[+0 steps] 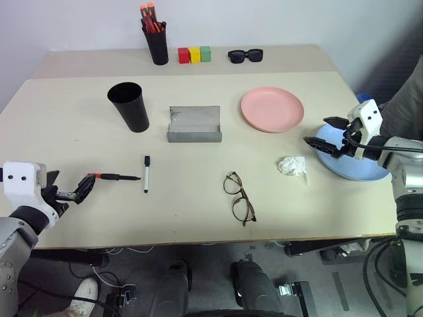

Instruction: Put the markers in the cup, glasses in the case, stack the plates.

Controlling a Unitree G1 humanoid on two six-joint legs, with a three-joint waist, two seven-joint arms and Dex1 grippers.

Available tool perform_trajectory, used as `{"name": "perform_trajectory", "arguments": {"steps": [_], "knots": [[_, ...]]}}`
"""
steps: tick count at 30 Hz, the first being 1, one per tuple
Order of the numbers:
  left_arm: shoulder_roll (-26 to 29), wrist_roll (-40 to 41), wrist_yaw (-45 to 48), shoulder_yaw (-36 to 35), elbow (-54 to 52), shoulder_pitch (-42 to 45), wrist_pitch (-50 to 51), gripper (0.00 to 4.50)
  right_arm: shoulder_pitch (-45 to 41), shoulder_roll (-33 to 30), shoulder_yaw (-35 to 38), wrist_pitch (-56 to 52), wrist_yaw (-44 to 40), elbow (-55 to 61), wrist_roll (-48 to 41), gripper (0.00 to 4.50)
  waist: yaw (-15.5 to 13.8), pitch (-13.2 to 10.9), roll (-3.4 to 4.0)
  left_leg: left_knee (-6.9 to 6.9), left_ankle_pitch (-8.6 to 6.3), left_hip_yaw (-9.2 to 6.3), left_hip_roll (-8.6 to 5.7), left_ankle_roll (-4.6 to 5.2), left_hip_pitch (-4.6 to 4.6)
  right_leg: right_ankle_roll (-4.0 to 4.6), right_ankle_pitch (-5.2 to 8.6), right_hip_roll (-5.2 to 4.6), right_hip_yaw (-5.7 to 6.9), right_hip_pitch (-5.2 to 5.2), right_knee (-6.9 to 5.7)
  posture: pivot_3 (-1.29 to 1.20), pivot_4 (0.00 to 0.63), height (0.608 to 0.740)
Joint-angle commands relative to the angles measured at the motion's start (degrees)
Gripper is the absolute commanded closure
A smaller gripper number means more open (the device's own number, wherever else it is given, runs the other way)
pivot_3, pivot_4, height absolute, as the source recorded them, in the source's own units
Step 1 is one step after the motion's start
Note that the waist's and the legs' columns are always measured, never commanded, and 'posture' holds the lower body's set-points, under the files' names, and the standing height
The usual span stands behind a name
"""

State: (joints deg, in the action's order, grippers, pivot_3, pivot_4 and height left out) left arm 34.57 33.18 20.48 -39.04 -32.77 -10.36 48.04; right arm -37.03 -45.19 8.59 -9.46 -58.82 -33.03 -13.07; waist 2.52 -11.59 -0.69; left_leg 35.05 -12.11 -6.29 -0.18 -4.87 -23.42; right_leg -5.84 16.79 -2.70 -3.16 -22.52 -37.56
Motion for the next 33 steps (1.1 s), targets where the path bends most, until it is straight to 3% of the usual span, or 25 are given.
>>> {"name": "perform_trajectory", "arguments": {"steps": [1, 14, 22, 27, 31, 33], "knots": [[0.1, 0.4, -1.1, -0.4, -2.1, 0.7, -0.4, 0.05, -1.8, 0.8, -0.1, 1.5, 0.1, 0.3, -0.1, 0.0, 0.0, 0.0, 0.0, 0.0, 0.0, 0.0, 0.0, 0.0, 0.0, -0.03, -0.02, 0.0, 0.0, 0.0, 0.0, 0.0, 0.15, 0.74], [-3.2, -0.8, -9.0, 1.8, -2.8, 4.0, 2.4, 0.05, -3.5, 7.4, -3.9, 1.9, 2.9, 5.5, 1.5, 0.0, 0.0, 0.0, 0.01, 0.01, 0.0, -0.01, 0.0, 0.0, 0.01, -0.12, -0.07, 0.02, 0.01, 0.01, -0.01, 0.0, 0.15, 0.74], [-3.6, -0.8, -13.9, 6.1, -1.2, 10.1, 8.5, 0.05, 1.1, 13.0, -9.2, -2.6, 4.5, 22.6, 0.7, 0.0, -0.1, 0.0, 0.0, 0.0, 0.0, -0.06, 0.0, -0.01, 0.0, -0.14, -0.08, 0.03, 0.03, 0.02, -0.02, 0.0, 0.15, 0.74], [-11.8, -3.1, -28.0, 4.8, -0.1, 20.1, 20.4, 0.05, 4.1, 15.9, -11.3, -8.4, 6.2, 33.1, -1.3, 0.0, -0.4, 0.0, -0.04, 0.1, 0.0, -0.12, -0.03, 0.0, 0.0, -0.21, -0.12, 0.02, 0.06, 0.08, -0.06, 0.0, 0.15, 0.74], [-26.0, -9.9, -42.9, 2.7, -1.1, 32.6, 30.2, 0.05, 6.1, 16.5, -13.2, -11.2, 4.8, 38.7, -3.2, 0.0, -0.8, 0.1, -0.16, 0.17, 0.0, -0.18, -0.05, -0.01, -0.01, -0.28, -0.16, 0.04, 0.11, 0.13, -0.06, 0.0, 0.15, 0.74], [-30.5, -13.4, -46.5, 2.4, -1.3, 36.5, 33.6, 0.05, 6.9, 17.0, -14.6, -11.9, 4.5, 40.7, -3.5, 0.0, -0.9, 0.1, -0.22, 0.2, 0.0, -0.18, -0.07, -0.01, -0.01, -0.32, -0.18, 0.03, 0.12, 0.17, -0.04, 0.0, 0.15, 0.74]]}}
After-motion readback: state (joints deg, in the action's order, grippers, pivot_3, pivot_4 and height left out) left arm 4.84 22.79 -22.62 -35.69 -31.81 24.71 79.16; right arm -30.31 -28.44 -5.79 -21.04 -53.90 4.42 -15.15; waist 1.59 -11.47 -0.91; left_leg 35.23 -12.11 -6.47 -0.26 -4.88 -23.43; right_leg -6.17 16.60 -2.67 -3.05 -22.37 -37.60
